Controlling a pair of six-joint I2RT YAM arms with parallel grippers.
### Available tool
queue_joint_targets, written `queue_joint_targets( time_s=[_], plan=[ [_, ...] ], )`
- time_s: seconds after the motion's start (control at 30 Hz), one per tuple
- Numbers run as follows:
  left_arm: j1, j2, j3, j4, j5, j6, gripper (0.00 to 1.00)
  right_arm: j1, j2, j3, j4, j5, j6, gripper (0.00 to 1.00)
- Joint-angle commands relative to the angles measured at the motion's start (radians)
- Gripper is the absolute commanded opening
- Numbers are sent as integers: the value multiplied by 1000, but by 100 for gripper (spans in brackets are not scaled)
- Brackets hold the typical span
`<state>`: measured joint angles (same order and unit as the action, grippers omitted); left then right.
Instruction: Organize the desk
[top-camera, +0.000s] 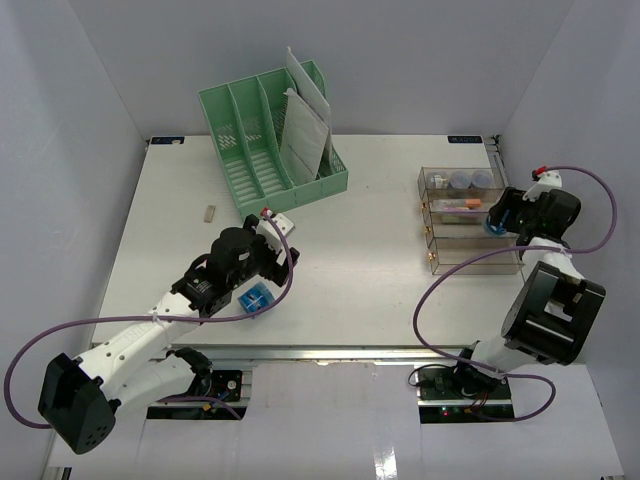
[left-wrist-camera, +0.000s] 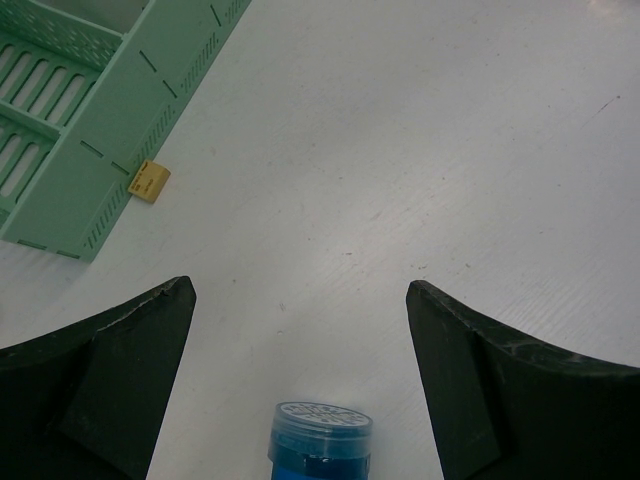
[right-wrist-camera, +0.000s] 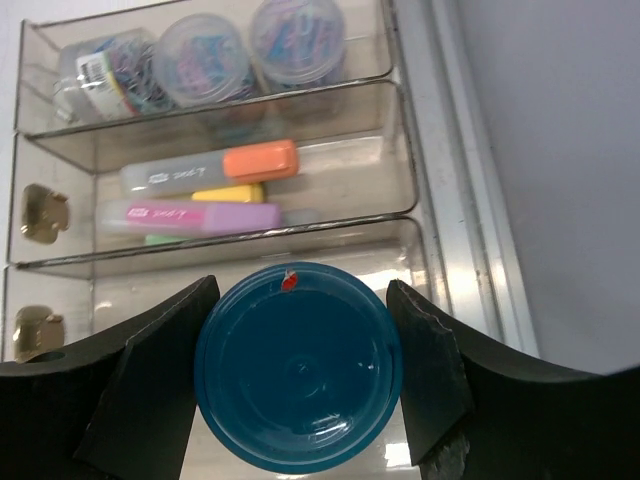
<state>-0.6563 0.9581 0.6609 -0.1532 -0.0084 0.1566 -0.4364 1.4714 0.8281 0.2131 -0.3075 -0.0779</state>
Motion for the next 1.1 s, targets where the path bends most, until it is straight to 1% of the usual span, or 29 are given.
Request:
queue_joint_targets(
  time_s=[0.0, 0.17, 0.27, 0.3, 0.37, 0.43, 0.53, 0.6, 0.67, 0.73, 0.83, 0.87, 0.9, 1.0, 1.07],
  plan=[
    [3, -26, -3, 6, 41, -5, 98, -69, 66, 47, 58, -41, 29, 8],
    [3, -26, -3, 7, 39, -5, 98, -105, 104, 46, 99, -53, 32, 8],
    [3, -20, -4, 7, 42, -7, 98, -116, 112, 57, 123, -124, 88, 8],
    [3, -19, -4, 7, 40, -6, 98, -117, 111, 61, 131, -150, 131, 8],
    [3, -18, -6, 7, 39, -6, 98, -116, 107, 59, 159, -174, 178, 8],
    [3, -19, -7, 7, 36, -8, 98, -113, 98, 55, 180, -166, 199, 8],
    [3, -14, -7, 7, 38, -8, 98, -96, 114, 78, 136, -114, 158, 11],
    [3, -12, -7, 7, 39, -8, 98, -89, 123, 89, 113, -104, 112, 18],
    [3, -11, -7, 7, 41, -8, 98, -84, 127, 91, 99, -103, 72, 29],
    [3, -5, -6, 8, 45, -11, 98, -77, 124, 86, 87, -102, 12, 47],
    [3, -4, -6, 9, 74, -23, 98, -68, 122, 85, 60, -128, -57, 78],
    [3, -8, -10, 20, 89, -32, 98, -65, 116, 82, 55, -140, -78, 86],
    [3, -11, -15, 29, 97, -45, 98, -62, 107, 78, 51, -149, -93, 90],
    [3, -9, -16, 37, 67, -105, 98, -58, 78, 61, 49, -157, -114, 90],
    [3, 2, -9, 22, 11, -136, 98, -56, 49, 48, 47, -169, -126, 90]
  ],
)
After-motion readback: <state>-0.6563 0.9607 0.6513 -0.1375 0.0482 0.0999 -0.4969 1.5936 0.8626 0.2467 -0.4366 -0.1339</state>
